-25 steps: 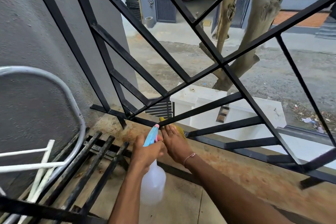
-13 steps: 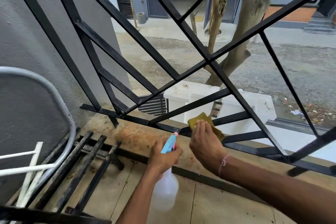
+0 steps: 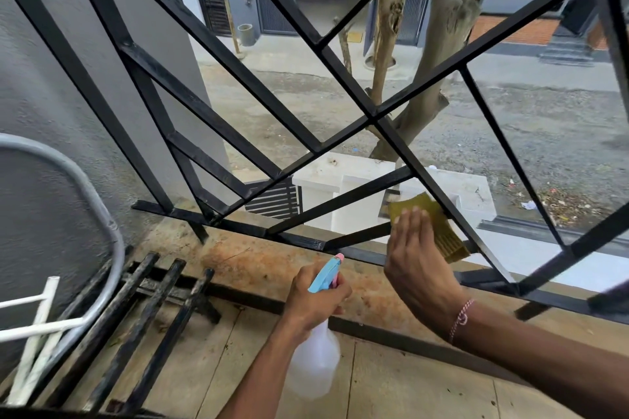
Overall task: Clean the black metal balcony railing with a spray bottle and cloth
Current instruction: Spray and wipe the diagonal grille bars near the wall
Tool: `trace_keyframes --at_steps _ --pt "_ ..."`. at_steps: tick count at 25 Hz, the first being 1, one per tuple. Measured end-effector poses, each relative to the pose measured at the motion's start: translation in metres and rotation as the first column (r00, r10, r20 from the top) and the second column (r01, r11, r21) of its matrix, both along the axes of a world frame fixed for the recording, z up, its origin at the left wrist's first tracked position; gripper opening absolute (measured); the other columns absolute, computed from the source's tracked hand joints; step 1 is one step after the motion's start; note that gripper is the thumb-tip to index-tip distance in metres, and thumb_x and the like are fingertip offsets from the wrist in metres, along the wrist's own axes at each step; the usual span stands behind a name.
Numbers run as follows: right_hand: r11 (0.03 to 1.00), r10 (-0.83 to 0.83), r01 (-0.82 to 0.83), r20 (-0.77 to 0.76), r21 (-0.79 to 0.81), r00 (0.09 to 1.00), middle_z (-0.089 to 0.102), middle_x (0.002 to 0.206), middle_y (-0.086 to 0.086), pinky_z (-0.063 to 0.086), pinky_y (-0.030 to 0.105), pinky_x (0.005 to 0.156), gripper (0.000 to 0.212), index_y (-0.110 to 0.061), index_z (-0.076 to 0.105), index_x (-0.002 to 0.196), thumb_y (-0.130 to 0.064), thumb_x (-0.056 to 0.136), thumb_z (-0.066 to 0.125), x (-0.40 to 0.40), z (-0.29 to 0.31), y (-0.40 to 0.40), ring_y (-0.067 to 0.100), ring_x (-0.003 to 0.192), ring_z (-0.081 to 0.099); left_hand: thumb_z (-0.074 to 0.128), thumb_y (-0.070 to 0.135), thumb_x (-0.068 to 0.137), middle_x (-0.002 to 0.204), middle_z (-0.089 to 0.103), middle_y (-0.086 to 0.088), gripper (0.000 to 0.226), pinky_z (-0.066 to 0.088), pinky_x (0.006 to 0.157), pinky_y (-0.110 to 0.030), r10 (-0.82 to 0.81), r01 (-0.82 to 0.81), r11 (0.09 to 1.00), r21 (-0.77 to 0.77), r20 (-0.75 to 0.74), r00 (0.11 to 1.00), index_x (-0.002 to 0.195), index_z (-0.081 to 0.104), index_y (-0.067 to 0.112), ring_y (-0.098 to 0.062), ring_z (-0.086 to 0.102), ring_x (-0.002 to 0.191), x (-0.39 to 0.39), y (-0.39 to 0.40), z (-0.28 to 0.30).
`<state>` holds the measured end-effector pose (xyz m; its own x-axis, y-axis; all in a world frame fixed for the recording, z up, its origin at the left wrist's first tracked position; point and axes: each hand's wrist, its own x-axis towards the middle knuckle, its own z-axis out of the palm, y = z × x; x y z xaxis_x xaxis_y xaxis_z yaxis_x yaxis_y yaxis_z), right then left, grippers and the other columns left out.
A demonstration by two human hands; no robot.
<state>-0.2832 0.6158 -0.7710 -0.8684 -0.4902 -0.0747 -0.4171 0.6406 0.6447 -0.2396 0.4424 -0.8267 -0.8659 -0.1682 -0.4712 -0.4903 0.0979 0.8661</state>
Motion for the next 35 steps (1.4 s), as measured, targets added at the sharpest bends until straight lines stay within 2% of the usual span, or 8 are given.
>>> trace_keyframes --at_steps 7,13,15,20,25,28,32,35 --pt "0.955 0.268 -0.239 0.166 -0.175 0.949 0.031 0.156 0.03 0.023 0.055 0.121 0.061 0.005 0.026 0.152 -0.022 0.104 0.051 -0.038 -0.071 -0.063 0.044 0.146 0.03 0.075 0.021 0.091 0.103 0.06 -0.011 0.026 0.063 0.081 -0.036 0.06 -0.061 0.998 -0.026 -0.048 0.997 0.109 0.058 0.026 -0.019 0.063 0.087 0.001 -0.013 -0.004" --pt "0.832 0.447 -0.315 0.217 -0.456 0.868 0.008 0.165 0.022 -0.001 0.039 0.121 0.063 -0.003 0.007 0.159 -0.021 0.108 0.04 -0.053 -0.108 -0.081 0.033 0.154 0.009 0.072 0.023 0.095 0.099 0.06 -0.008 0.033 0.061 0.07 -0.033 0.142 -0.145 0.989 -0.04 -0.062 0.988 0.118 0.048 0.023 -0.016 0.061 0.083 0.001 -0.027 -0.006" --pt "0.792 0.531 -0.398 0.2 -0.464 0.824 0.018 0.163 0.021 0.009 0.04 0.119 0.063 -0.003 0.017 0.157 -0.017 0.104 0.049 -0.046 -0.115 -0.058 0.034 0.151 0.021 0.073 0.022 0.094 0.099 0.059 -0.007 0.036 0.062 0.082 -0.043 0.131 -0.133 0.991 -0.034 -0.047 0.99 0.118 0.046 0.024 -0.017 0.061 0.085 0.004 -0.025 -0.009" --pt "0.802 0.518 -0.401 0.18 -0.443 0.836 0.052 0.146 0.018 0.03 0.044 0.111 0.058 -0.007 0.047 0.146 -0.017 0.092 0.066 -0.029 -0.134 -0.002 0.031 0.132 0.055 0.076 0.024 0.091 0.114 0.058 -0.01 0.046 0.063 0.069 -0.029 0.086 -0.086 0.996 -0.035 -0.005 0.996 0.128 0.049 0.021 -0.024 0.065 0.096 0.001 -0.012 -0.013" --pt "0.851 0.127 -0.037 0.137 -0.524 0.982 0.033 0.155 0.029 0.017 0.049 0.118 0.071 0.003 0.031 0.152 -0.01 0.091 0.065 -0.013 -0.118 0.009 0.039 0.144 0.035 0.074 0.023 0.092 0.114 0.056 -0.01 0.042 0.063 0.073 -0.032 0.052 -0.052 0.998 -0.047 0.005 0.999 0.126 0.049 0.024 -0.026 0.064 0.096 -0.002 -0.002 -0.019" --pt "0.915 -0.117 0.21 0.27 -0.345 0.956 0.008 0.161 0.034 0.004 0.054 0.124 0.066 0.008 0.008 0.154 -0.016 0.104 0.043 -0.001 -0.09 0.009 0.045 0.151 0.01 0.076 0.023 0.09 0.117 0.056 -0.011 0.047 0.065 0.071 -0.033 0.028 -0.028 0.998 -0.064 0.002 1.0 0.131 0.053 0.021 -0.025 0.065 0.096 -0.003 -0.002 -0.024" --pt "0.902 -0.368 0.401 0.2 -0.16 0.908 0.011 0.152 0.047 0.016 0.064 0.12 0.067 0.02 0.012 0.148 -0.026 0.106 0.036 0.005 -0.049 0.016 0.056 0.146 0.016 0.074 0.019 0.093 0.115 0.056 -0.01 0.042 0.065 0.079 -0.042 0.01 -0.011 0.998 -0.064 -0.018 1.0 0.126 0.048 0.027 -0.025 0.064 0.098 -0.002 -0.003 -0.028" --pt "0.878 -0.401 0.436 0.194 -0.198 0.895 0.008 0.151 0.049 0.012 0.065 0.12 0.064 0.022 0.008 0.147 -0.022 0.106 0.03 0.004 -0.051 0.021 0.058 0.145 0.01 0.074 0.022 0.092 0.114 0.058 -0.011 0.042 0.064 0.068 -0.032 -0.004 0.004 0.996 -0.089 -0.001 1.0 0.129 0.054 0.021 -0.026 0.064 0.096 -0.006 -0.002 -0.03"
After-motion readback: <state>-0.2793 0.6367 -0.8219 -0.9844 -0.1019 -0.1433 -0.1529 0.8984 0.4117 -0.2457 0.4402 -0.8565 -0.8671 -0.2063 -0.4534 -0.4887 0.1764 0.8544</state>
